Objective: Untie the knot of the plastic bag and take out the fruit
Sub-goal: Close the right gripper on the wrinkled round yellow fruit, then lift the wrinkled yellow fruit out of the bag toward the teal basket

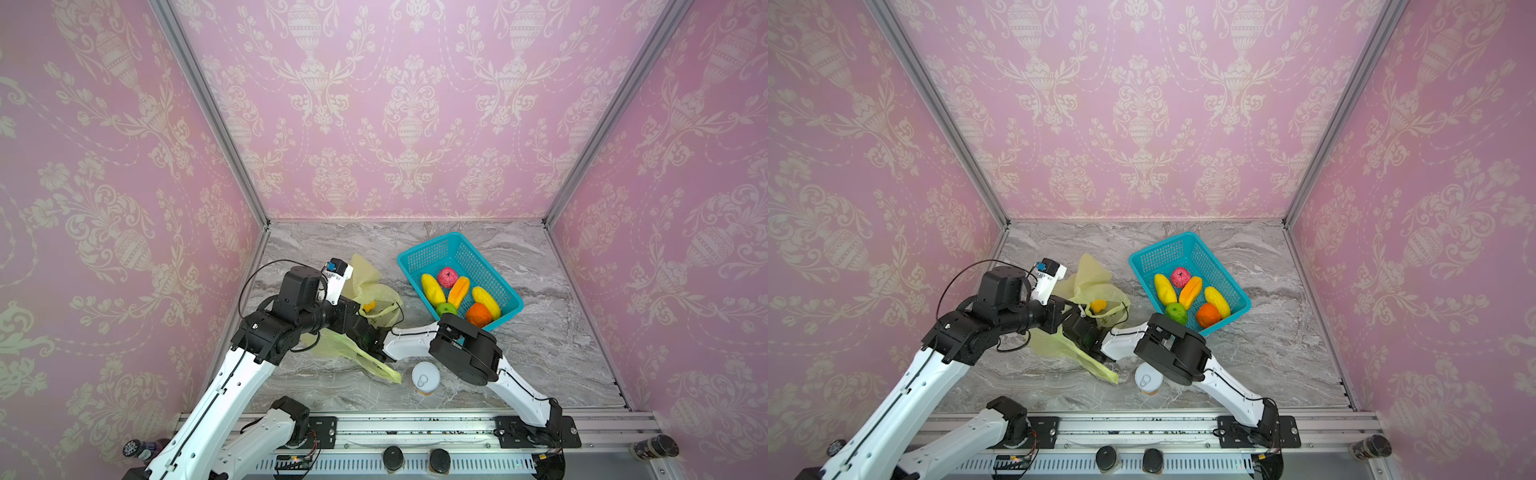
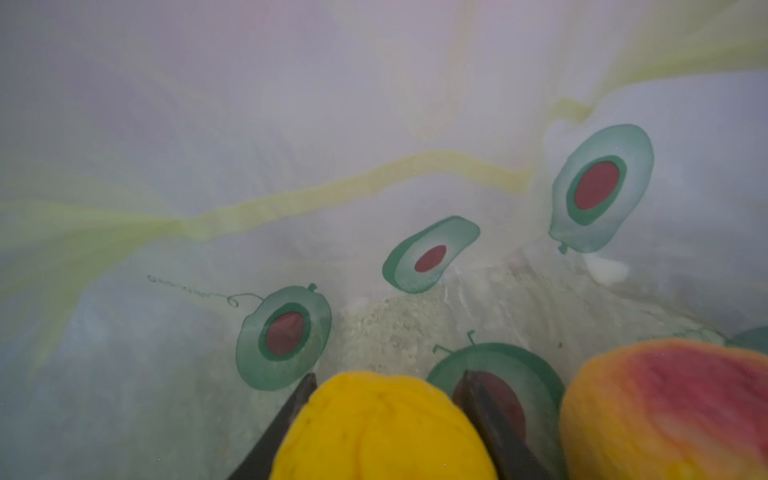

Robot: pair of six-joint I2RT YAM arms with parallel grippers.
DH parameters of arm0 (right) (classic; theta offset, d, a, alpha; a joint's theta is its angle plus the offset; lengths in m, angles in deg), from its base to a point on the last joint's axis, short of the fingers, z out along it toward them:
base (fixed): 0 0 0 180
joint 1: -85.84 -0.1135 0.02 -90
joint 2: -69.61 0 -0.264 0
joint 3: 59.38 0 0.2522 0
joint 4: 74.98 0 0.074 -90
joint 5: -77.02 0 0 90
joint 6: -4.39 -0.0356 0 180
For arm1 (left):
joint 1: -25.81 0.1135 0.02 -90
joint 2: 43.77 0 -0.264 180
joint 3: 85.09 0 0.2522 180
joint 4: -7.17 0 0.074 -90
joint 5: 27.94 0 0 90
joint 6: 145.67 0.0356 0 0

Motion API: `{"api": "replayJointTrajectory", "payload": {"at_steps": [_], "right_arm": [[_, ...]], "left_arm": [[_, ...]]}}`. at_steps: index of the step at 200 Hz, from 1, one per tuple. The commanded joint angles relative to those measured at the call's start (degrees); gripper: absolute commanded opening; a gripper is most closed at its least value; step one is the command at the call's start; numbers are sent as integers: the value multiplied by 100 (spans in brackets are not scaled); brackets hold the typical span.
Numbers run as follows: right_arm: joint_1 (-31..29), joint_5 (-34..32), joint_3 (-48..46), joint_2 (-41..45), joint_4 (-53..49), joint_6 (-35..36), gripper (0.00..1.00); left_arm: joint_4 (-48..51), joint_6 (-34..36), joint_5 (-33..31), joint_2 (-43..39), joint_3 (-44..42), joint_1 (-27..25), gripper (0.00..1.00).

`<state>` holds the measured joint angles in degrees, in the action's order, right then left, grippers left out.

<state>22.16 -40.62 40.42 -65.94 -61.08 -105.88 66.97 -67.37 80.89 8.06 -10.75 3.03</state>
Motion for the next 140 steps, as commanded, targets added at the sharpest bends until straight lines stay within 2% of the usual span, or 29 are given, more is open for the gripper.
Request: {"api": "replayJointTrajectory", "payload": {"at_steps": [1,42,73,115,140], "right_arm": [[-139,270,-650,716,584,263,32],[-426,378,-2182,1871,1369,644,28],[-742,349,-2948,2785,1627,1096,26],[-849,-129,-3636,4045,1407,1225,22],[-843,-782,-4060,4960,1150,1453,23]], "left_arm": [[253,8,-640,87,62,204,0],[326,-24,-1049,127,56,438,0],[352,-37,-1105,193,48,564,0],[334,-43,-1077,169,-11,591,0],[334,-43,-1042,204,-48,593,0]]}}
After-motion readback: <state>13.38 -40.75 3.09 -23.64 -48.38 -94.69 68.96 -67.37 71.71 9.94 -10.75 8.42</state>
